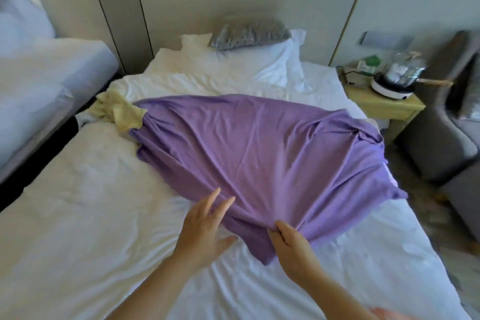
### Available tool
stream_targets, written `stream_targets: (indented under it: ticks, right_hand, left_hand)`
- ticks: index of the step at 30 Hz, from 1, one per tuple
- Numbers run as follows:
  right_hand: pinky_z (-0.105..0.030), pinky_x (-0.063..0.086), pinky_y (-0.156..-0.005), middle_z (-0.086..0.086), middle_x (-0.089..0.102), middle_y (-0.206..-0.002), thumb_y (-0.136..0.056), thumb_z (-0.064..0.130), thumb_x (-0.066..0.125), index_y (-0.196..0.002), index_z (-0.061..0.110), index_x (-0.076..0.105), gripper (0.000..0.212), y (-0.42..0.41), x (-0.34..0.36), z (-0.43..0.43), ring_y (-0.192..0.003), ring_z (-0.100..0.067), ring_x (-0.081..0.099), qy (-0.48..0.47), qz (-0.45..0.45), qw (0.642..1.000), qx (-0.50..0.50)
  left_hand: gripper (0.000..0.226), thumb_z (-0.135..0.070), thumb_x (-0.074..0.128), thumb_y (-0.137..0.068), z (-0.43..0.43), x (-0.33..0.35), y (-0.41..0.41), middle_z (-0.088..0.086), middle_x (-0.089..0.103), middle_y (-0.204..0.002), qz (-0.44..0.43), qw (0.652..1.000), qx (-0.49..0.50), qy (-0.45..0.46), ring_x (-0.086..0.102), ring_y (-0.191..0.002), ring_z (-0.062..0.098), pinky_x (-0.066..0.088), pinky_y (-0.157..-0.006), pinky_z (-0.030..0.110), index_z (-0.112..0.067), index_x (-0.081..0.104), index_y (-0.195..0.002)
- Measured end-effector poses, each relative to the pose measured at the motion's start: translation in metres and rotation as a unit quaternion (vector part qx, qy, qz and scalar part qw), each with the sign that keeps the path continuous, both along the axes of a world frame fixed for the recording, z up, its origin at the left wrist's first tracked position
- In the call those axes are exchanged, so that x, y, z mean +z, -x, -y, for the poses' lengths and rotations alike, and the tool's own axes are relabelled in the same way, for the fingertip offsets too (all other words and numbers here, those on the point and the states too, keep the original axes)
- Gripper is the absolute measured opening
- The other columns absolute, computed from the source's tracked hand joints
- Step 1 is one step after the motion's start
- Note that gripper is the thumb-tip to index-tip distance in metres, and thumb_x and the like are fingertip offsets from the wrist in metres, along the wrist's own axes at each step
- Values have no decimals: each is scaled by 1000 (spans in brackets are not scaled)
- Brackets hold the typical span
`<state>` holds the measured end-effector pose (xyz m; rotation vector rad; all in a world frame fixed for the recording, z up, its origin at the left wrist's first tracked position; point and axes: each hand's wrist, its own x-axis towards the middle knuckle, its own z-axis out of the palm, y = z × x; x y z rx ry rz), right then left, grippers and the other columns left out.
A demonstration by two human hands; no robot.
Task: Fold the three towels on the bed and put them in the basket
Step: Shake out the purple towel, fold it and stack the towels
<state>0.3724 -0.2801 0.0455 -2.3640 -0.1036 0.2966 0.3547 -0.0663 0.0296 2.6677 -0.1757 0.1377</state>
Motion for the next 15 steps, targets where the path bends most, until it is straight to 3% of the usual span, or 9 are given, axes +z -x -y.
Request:
stream_targets:
  ticks: [4,6,8,10,12,13,15]
  right_hand:
    - [-28,33,-62,10,37,-61,-96,18,51,-67,18,39,31,31,117,3,-66,-10,35,-143,14,989,33]
    - [-28,31,-62,4,36,-65,-96,20,52,-68,9,42,32,51,172,3,-66,-10,35,-184,31,981,61]
    - [-31,33,-67,-3,40,-70,-96,25,52,-74,-1,47,34,73,220,6,-69,-14,39,-212,55,973,69]
    - [-32,39,-73,-6,51,-75,-95,28,54,-82,-2,56,33,92,262,13,-74,-15,47,-234,81,968,47]
    - [-32,42,-74,-10,60,-78,-94,29,54,-86,3,63,29,109,297,19,-75,-16,53,-239,118,963,29]
    - [-30,43,-72,-10,61,-78,-94,29,55,-86,4,64,28,117,310,22,-74,-16,53,-228,143,963,25]
    - [-21,39,-63,-8,58,-74,-94,30,54,-83,2,62,30,134,330,25,-69,-14,50,-194,195,961,13]
  left_hand:
    - [62,-68,42,-76,13,89,19,-12,61,-123,13,998,-63,19,56,-114,13,32,-106,39,-29,60,-120]
    - [51,-63,36,-78,19,131,34,-6,65,-91,-2,994,-84,68,60,-93,22,37,-97,40,-23,61,-98]
    - [33,-53,45,-86,20,173,54,0,59,-74,-2,987,-73,141,59,-79,28,44,-83,43,-22,54,-80]
    - [23,-34,51,-96,19,216,74,2,57,-72,21,979,-74,191,56,-73,20,46,-76,44,-19,51,-78]
    - [23,-24,50,-98,18,263,95,9,57,-74,54,966,-92,237,52,-65,7,46,-69,29,-6,56,-85]
    - [26,-23,50,-98,19,287,107,8,54,-71,70,960,-102,253,49,-60,3,41,-62,20,-1,56,-86]
    - [30,-23,51,-97,21,326,131,4,47,-69,81,948,-127,279,42,-59,6,33,-58,17,4,55,-84]
